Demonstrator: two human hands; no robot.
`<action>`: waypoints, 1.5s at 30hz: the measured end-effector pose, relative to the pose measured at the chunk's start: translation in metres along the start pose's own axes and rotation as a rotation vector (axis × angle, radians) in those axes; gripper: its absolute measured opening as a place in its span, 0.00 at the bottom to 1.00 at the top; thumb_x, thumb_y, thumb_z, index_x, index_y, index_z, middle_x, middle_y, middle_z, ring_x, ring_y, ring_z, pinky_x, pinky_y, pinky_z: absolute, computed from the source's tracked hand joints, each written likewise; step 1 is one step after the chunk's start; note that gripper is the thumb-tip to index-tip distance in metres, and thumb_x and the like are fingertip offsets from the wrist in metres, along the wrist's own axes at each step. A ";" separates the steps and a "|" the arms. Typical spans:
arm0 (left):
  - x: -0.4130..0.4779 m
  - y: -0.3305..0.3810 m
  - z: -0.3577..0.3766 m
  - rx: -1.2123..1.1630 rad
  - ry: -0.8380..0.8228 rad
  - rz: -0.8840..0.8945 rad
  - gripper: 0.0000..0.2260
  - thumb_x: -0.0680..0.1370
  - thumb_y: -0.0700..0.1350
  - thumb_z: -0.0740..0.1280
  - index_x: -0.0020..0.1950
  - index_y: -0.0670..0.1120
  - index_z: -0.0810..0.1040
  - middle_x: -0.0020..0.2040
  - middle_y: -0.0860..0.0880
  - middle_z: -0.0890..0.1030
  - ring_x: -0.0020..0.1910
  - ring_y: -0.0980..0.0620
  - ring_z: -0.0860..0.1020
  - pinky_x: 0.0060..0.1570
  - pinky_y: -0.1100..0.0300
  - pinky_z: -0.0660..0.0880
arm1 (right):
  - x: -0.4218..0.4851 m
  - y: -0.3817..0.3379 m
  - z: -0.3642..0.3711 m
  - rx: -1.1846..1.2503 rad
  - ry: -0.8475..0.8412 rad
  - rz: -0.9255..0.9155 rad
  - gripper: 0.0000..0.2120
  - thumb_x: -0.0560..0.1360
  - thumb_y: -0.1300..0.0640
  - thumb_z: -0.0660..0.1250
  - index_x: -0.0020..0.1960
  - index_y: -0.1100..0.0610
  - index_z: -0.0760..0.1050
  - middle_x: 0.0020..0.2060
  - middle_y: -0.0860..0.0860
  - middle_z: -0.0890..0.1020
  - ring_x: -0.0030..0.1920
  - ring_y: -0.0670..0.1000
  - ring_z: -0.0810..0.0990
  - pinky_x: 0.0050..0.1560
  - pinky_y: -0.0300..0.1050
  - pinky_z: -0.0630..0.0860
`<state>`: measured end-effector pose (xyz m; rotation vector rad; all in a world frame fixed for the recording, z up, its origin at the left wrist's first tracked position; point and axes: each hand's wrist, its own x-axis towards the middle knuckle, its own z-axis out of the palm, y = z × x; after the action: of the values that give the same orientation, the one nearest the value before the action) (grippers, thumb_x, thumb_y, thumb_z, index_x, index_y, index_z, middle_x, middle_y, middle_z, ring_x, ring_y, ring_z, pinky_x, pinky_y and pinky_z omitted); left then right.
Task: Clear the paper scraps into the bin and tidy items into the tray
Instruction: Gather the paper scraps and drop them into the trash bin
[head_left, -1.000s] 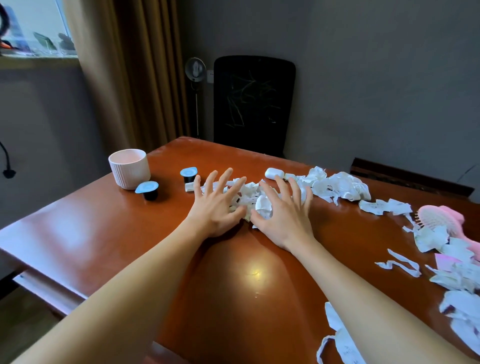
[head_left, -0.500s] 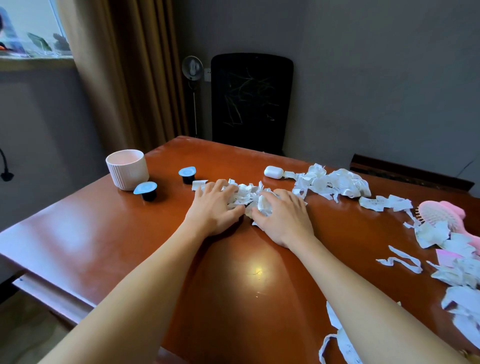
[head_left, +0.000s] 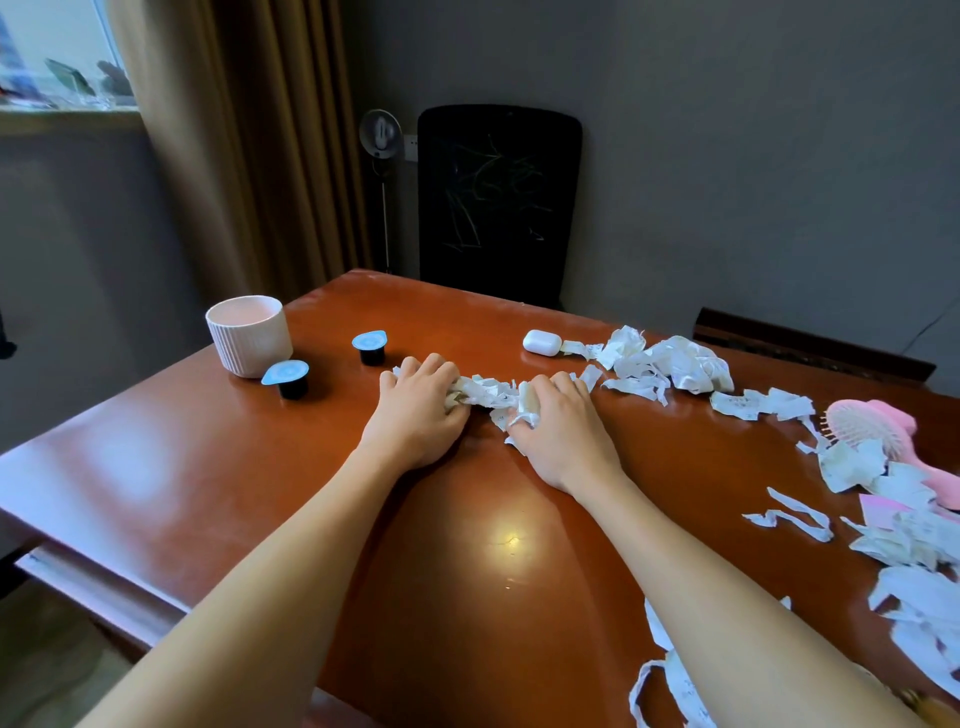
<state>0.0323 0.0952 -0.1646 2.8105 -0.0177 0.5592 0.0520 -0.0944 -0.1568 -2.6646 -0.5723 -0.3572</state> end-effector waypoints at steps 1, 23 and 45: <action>0.000 0.000 -0.001 -0.005 0.009 -0.004 0.05 0.79 0.52 0.59 0.50 0.52 0.69 0.51 0.54 0.69 0.50 0.50 0.65 0.54 0.52 0.63 | 0.000 -0.001 -0.001 0.010 -0.004 0.002 0.10 0.77 0.49 0.64 0.49 0.53 0.66 0.52 0.50 0.72 0.57 0.52 0.68 0.59 0.47 0.70; -0.012 0.012 -0.018 -0.034 0.070 -0.121 0.03 0.76 0.43 0.60 0.44 0.46 0.70 0.40 0.50 0.75 0.38 0.49 0.73 0.35 0.57 0.68 | -0.007 -0.004 -0.006 0.059 0.114 0.048 0.09 0.79 0.60 0.64 0.58 0.57 0.68 0.52 0.51 0.76 0.49 0.50 0.73 0.44 0.39 0.70; -0.007 0.005 -0.008 0.021 0.080 -0.032 0.07 0.78 0.50 0.62 0.43 0.49 0.66 0.43 0.53 0.70 0.44 0.51 0.69 0.38 0.58 0.66 | -0.001 -0.003 -0.001 0.029 0.098 0.045 0.10 0.79 0.56 0.65 0.59 0.56 0.70 0.53 0.49 0.74 0.52 0.49 0.74 0.48 0.40 0.74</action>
<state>0.0226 0.0924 -0.1589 2.8009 0.0499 0.6674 0.0500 -0.0930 -0.1550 -2.6114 -0.4826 -0.4598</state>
